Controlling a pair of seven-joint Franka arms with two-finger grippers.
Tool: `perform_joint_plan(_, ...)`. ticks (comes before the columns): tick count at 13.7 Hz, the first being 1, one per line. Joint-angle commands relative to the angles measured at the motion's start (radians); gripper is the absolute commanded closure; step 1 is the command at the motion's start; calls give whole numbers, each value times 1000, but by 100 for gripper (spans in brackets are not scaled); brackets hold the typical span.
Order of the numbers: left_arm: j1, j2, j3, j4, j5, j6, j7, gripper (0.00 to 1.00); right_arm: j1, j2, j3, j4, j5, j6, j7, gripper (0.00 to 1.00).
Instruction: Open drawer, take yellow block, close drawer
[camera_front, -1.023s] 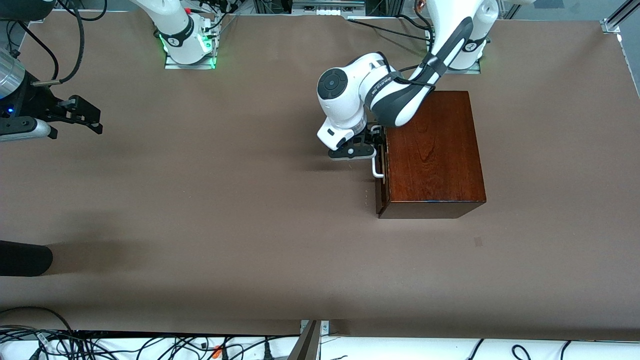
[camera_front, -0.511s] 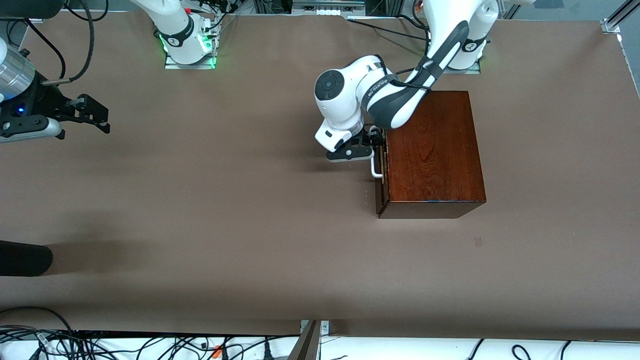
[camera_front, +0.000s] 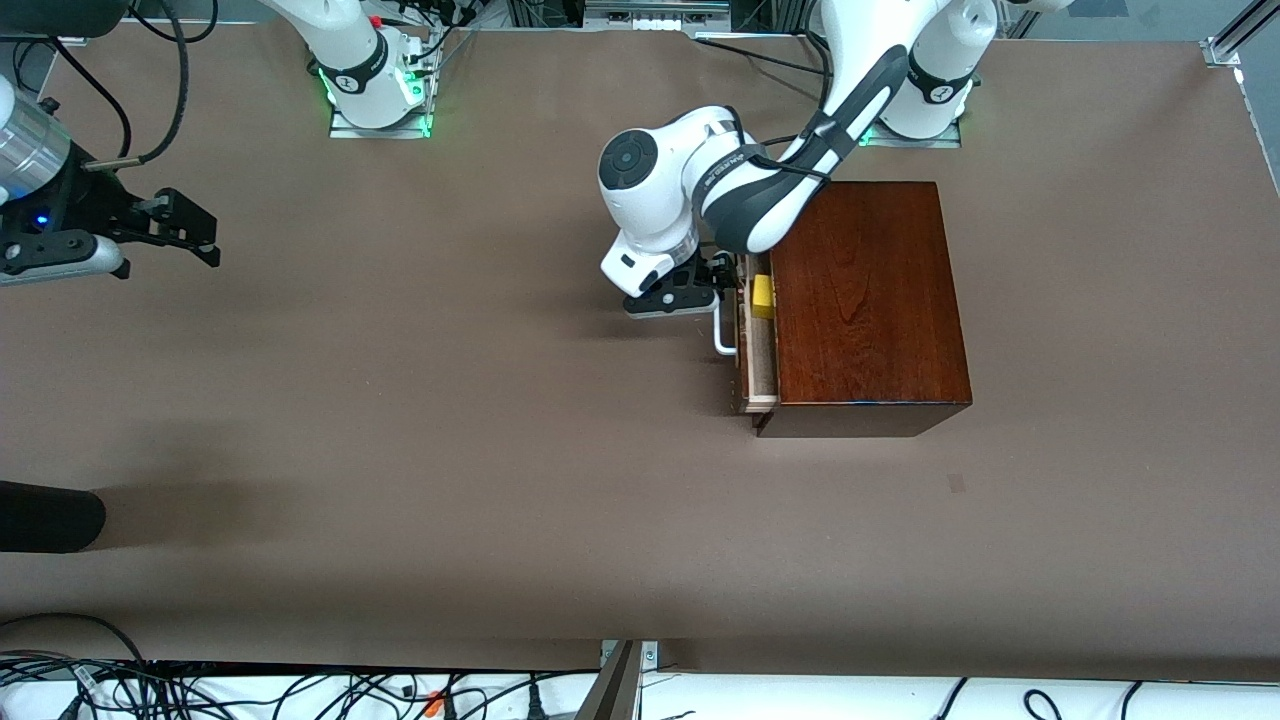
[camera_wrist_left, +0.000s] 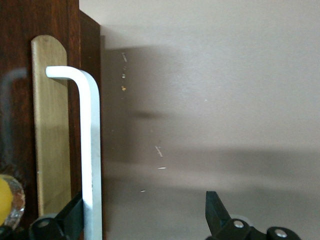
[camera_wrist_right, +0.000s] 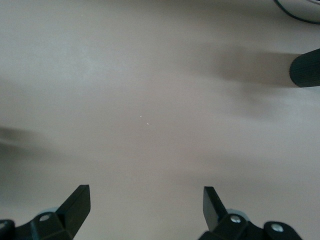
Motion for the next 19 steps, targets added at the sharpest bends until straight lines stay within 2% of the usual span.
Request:
perform_joint_plan(1,-44,68,-10,88,9,6,-44,0,-18,15,1,17,-4,8,-2,0)
perform_joint_plan(9,-84,104,-10,153,6,6,-70,0,-15,15,3,17,-7,8,8,0)
perform_joint_plan(19,-153,177,-10,286,6,7,-130,0,-15,15,3,16,-8,8,9,0)
